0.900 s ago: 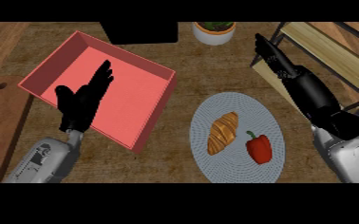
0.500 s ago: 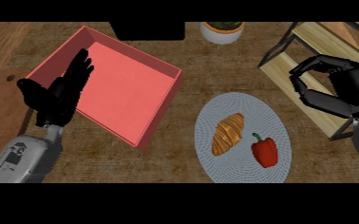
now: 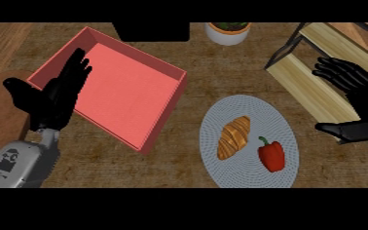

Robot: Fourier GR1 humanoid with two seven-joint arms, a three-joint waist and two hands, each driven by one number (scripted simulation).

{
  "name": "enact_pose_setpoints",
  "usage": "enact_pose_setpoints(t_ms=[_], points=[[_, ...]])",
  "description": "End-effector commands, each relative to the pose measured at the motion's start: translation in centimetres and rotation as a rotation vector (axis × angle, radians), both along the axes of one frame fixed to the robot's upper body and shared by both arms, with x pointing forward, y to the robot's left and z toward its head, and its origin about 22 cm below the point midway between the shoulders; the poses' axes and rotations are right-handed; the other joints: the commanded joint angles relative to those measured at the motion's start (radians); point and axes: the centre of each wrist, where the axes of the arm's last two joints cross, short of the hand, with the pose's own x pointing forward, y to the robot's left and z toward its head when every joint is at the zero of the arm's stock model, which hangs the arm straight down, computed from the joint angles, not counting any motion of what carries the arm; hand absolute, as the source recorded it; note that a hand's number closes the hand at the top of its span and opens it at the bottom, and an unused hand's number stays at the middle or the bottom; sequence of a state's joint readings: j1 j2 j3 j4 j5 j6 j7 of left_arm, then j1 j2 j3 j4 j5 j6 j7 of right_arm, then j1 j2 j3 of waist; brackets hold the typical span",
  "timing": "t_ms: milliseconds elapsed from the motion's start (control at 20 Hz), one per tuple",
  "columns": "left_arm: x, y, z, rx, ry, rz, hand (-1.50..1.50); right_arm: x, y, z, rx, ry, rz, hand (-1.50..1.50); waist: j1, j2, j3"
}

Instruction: Pick the bell pepper from the placemat and place it in the tiered shelf

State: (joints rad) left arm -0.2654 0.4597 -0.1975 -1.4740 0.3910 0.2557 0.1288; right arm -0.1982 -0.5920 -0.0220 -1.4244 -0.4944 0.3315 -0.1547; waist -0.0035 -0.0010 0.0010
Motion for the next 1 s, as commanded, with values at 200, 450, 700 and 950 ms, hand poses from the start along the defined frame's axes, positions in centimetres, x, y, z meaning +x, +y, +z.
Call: enact_pose_setpoints(t_ms=[200,450,700,950], points=[[-0.2,0.9,-0.2,-0.005,0.01,0.02,0.0,-1.6,0.7,5.8,-0.475,0.163,0.229,-1.5,-0.008,-0.005,-0.005],[-0.1,1.0,0.0,0.005,0.007,0.008,0.0,-1.9,1.9,11.4,-1.014,0.04,0.175,-1.5,0.0,-0.006,-0.005],[-0.8,0.5,-0.3,-0.006,-0.001,0.009,0.0,-4.8,8.6,8.8,-1.182,0.007,0.146,-1.5,0.006,-0.006,-0.003],[-0.3,1.2,-0.4,-0.006,0.014,-0.011,0.0,-4.8,13.4,7.3,-1.241,0.076,0.121,-1.5,0.016,0.002,-0.002]])
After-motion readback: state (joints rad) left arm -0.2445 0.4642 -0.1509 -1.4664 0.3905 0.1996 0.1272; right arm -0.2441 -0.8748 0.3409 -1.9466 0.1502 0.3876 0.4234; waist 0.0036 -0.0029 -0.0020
